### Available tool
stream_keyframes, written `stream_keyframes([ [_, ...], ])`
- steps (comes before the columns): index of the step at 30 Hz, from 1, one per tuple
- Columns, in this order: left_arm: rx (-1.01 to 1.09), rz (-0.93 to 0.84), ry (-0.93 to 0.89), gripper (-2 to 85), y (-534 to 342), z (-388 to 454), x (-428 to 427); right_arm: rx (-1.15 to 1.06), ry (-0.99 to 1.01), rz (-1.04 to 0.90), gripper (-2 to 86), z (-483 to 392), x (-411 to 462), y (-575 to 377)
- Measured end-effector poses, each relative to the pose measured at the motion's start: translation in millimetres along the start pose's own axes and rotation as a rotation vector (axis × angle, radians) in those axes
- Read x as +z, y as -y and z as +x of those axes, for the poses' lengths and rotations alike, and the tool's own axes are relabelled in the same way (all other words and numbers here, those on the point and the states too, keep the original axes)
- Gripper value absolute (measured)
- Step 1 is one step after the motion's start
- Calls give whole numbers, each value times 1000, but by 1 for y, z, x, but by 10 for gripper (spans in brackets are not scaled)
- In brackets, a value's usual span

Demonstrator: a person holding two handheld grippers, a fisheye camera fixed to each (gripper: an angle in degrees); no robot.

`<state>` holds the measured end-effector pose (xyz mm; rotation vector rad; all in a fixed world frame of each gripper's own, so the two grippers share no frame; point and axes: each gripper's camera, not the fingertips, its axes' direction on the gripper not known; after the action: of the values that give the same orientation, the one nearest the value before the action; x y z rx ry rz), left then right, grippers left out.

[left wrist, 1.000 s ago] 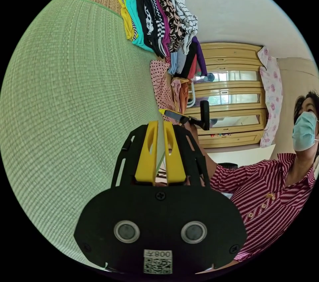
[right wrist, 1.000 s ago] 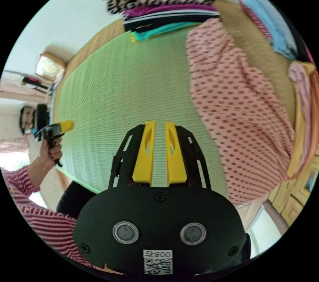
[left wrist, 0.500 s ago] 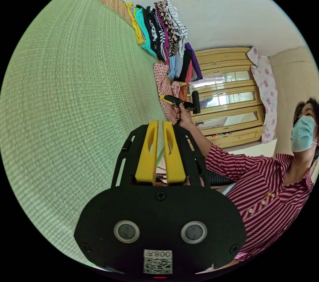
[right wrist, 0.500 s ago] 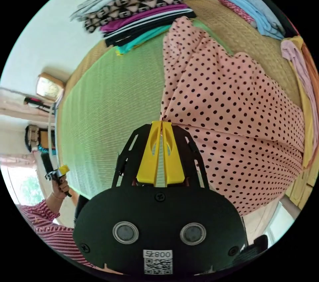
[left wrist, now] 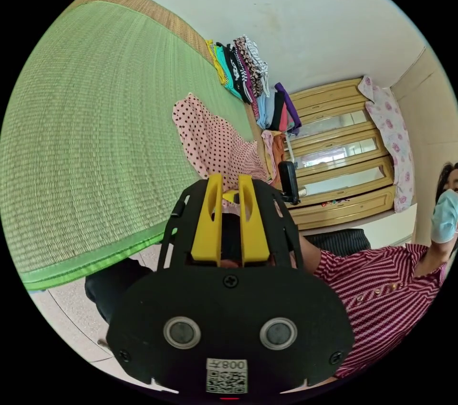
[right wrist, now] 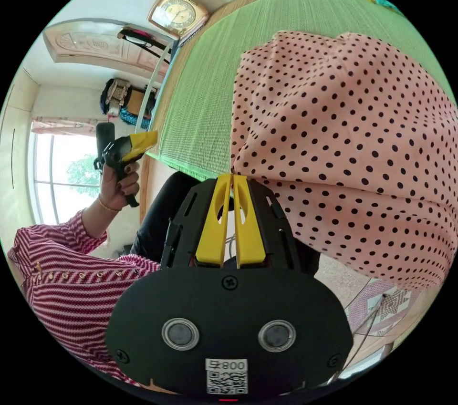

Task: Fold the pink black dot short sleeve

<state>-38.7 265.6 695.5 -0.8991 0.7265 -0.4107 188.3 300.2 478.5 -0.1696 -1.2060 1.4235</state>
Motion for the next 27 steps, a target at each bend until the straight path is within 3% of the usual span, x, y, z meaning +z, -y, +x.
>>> stream_keyframes([
  [14,-55,-133,208,82,110,-67,85,102,82,105,75,67,-64,-55],
  [18,-49,-168,139,18,99,-79,102,99,130,159,81,83,-78,-43],
  [27,193,-209,5,3,36,-29,120,134,257,228,94,119,-80,-20],
])
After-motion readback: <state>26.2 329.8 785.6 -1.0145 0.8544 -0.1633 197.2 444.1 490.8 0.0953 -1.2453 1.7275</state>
